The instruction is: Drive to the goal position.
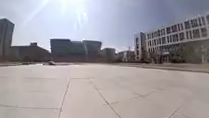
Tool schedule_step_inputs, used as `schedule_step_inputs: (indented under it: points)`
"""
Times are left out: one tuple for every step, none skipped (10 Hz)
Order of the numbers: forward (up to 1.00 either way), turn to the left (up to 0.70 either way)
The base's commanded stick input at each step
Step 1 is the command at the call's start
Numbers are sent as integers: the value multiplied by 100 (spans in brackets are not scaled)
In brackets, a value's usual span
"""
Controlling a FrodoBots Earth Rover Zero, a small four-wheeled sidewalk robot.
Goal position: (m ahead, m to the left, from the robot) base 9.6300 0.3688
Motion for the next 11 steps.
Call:
schedule_step_inputs:
  points:
    - [70,2]
    - [70,2]
    - [70,2]
    - [70,2]
    - [70,2]
    - [70,2]
    - [70,2]
    - [70,2]
    - [70,2]
    - [70,2]
    - [70,2]
